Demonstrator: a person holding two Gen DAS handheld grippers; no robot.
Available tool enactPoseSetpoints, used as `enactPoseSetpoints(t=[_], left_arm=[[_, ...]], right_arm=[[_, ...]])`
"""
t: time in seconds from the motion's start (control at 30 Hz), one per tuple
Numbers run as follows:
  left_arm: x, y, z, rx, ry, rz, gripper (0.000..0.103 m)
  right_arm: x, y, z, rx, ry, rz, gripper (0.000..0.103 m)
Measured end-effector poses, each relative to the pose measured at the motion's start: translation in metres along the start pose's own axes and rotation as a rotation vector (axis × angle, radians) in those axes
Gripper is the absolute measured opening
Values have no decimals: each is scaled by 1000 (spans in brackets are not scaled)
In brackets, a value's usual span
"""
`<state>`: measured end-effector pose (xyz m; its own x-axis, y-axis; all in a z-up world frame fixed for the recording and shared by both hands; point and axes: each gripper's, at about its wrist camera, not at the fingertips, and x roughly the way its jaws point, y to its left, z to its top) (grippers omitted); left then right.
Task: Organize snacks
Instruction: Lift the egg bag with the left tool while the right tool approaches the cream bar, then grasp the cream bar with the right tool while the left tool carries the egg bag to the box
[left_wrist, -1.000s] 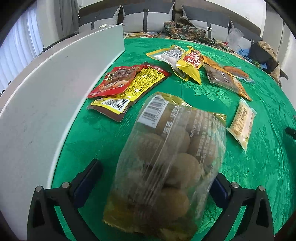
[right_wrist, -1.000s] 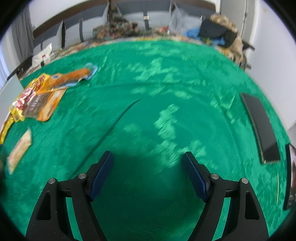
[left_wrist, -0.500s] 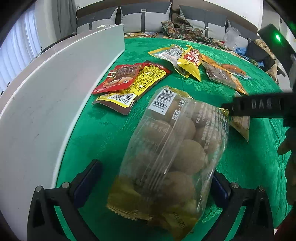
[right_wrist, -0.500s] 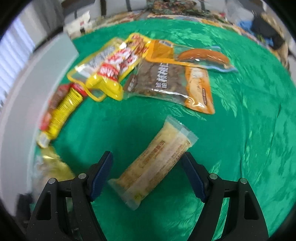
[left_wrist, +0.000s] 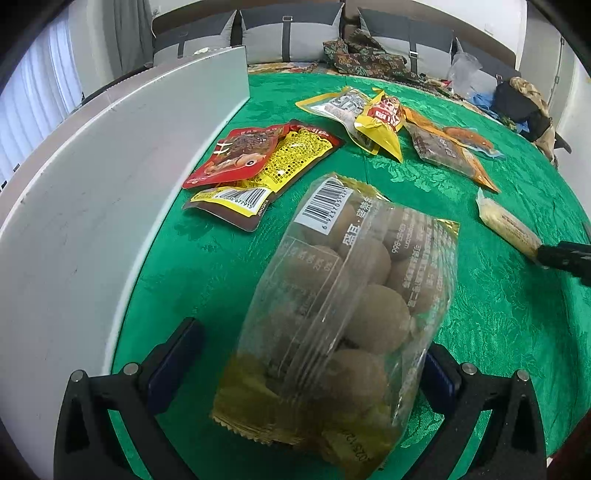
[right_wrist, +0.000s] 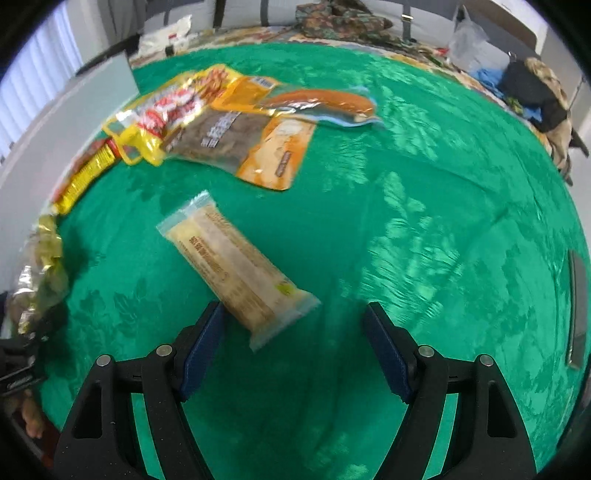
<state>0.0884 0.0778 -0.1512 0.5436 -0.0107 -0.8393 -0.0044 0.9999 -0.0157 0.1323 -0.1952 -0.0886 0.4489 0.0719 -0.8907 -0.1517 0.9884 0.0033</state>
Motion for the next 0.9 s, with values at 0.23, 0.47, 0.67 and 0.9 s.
enactPoseSetpoints(t=[0.23,0.47,0.67,0.9], left_arm=[[-1,3,13,26,84,-112,102],[0,-1,25,136,134,-134,101],[-3,-11,30,209,139,-147,63],[-21,-1,27,146,85,-172,56]], right_arm=[[-30,-45,-2,102,-44,128,80],[-27,-46,30,66,38,163,81],[15,47,49,-292,114,112,80],[38,56,55,-287,214,113,29]])
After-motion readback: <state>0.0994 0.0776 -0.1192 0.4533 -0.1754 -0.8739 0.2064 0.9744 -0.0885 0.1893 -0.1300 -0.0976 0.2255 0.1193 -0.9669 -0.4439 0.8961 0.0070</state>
